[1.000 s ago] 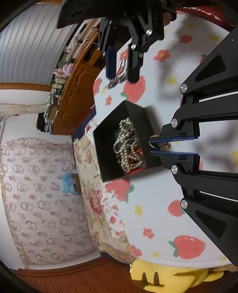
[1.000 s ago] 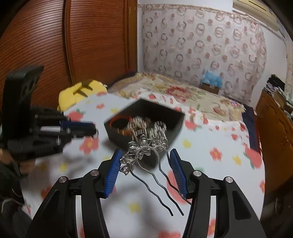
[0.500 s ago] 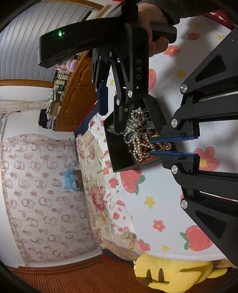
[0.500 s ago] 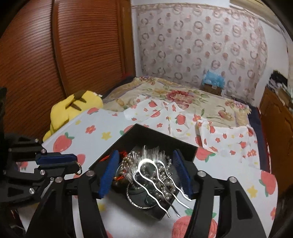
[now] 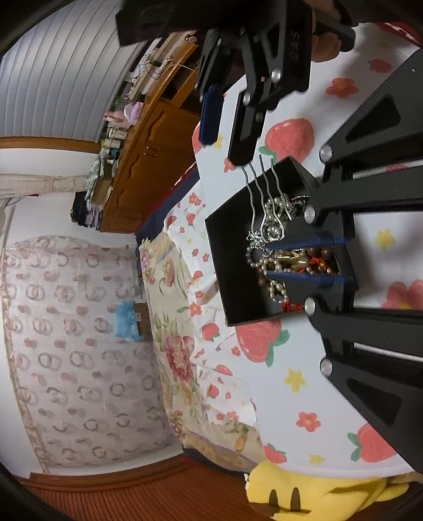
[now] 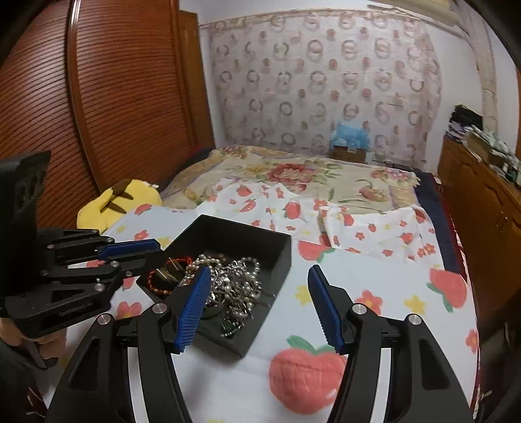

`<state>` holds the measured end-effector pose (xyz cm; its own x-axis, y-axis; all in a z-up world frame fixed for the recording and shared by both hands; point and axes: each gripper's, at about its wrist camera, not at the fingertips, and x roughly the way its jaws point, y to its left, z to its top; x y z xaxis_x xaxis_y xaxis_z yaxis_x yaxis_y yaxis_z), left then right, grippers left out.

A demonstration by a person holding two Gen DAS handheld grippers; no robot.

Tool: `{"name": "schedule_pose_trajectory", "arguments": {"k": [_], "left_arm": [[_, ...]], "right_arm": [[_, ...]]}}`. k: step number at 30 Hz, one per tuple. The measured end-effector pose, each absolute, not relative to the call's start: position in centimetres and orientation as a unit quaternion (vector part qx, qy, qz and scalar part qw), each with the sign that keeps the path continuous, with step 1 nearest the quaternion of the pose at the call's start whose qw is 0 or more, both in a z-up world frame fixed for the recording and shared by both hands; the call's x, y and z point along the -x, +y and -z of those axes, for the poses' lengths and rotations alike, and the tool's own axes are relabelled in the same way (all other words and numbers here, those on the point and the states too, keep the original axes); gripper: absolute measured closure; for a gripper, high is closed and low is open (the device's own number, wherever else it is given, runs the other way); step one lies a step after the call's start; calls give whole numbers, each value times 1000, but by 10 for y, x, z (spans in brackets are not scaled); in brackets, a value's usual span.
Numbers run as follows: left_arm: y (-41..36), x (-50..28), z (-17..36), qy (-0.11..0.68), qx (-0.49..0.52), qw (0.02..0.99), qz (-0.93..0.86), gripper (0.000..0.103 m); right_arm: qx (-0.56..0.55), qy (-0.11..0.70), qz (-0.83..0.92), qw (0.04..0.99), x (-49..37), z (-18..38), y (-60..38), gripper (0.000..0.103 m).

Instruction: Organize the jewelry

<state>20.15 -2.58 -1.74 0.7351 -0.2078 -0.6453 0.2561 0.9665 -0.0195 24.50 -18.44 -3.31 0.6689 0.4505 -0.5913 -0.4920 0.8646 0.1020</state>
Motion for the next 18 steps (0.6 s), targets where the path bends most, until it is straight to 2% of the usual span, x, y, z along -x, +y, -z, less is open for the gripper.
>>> {"name": "schedule_pose_trajectory", "arguments": {"k": [2,5,8,12,15,18], "left_arm": [[-26,-198,17,335,-34,934,119,65],[-26,-193,17,333,-37,936,110,57],[-23,-181,15,325,-35,940,98,34],[-16,-157,12,308,-31,948,69,14],[-12,-141,8,297,-29,953,52,8],[-9,-121,3,286,-32,957,36,8]], "right_arm": [[24,308,-252,917,-237,32,-192,39],[15,300,-240,923,-226,29,-198,39],[9,290,-235,928,-213,24,-201,38],[7,277,-231,933,-189,19,-201,33],[6,272,-223,936,-176,16,-202,29],[0,264,-218,939,-158,15,-203,24]]}}
